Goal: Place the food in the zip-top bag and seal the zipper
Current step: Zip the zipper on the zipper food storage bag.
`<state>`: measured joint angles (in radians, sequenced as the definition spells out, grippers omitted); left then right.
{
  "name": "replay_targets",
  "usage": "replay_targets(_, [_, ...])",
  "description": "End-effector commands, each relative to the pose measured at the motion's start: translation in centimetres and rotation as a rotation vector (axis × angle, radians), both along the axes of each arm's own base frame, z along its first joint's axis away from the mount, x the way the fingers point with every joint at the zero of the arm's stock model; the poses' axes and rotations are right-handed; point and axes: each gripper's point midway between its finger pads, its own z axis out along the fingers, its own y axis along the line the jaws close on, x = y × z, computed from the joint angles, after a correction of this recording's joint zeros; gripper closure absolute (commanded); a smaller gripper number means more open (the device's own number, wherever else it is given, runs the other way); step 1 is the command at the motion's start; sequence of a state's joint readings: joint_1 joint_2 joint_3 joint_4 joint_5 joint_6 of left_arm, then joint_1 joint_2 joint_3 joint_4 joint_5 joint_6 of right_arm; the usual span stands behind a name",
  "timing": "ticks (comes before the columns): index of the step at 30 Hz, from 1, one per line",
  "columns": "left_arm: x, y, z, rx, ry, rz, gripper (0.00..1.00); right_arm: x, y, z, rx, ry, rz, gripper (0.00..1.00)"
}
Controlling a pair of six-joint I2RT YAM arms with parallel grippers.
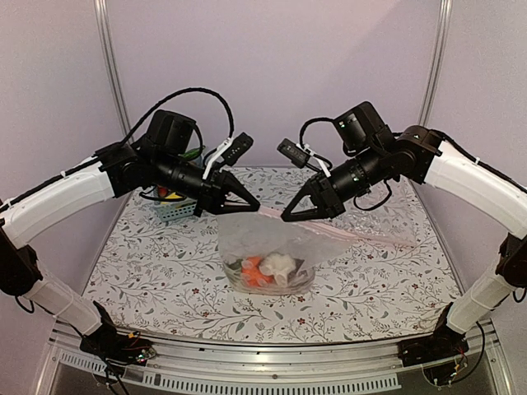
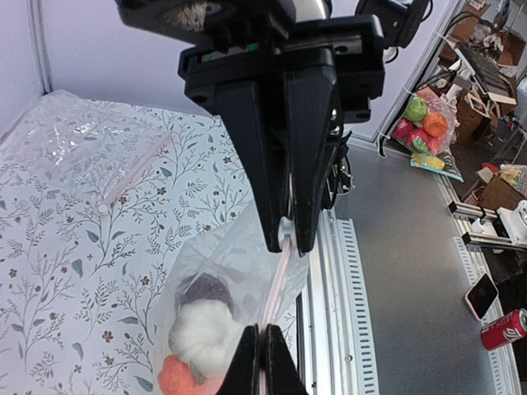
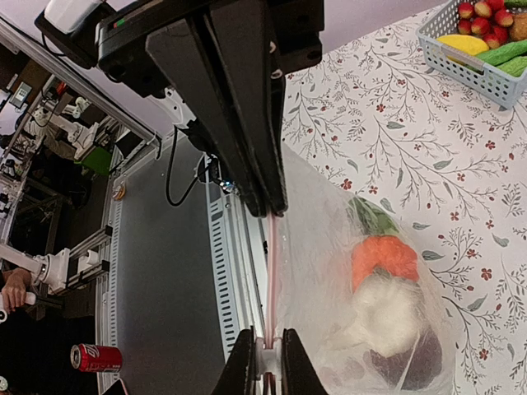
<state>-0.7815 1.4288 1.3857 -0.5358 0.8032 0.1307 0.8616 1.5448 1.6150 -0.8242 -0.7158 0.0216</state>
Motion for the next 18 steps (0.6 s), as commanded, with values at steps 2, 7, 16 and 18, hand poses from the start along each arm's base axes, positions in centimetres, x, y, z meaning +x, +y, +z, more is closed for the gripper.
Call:
replay_targets(2, [1.0,0.6,0.8,-0.006,-0.046,0.046,1.0,-0.3,-1.1,0.5,-0.024,-0.013,-0.017,1.0])
replay_targets(7, [1.6,1.2,1.3,-0.016,-0.053,0.068,1.0,-0.5,-2.0,0.4,-0.046,-0.051,-0.021,1.0])
replay_targets(16, [2.4,2.0,1.7,-0.026,-0.06,0.1,1.0,-0.8,-3.2,0.2,-0.082,-0.071,-0.043,1.0])
replay_targets(18, [2.6,2.1,1.7,-0.027,-0.062,0.104,1.0,-0.8,-3.4,0.0,-0.091,-0.073,-0.046,1.0])
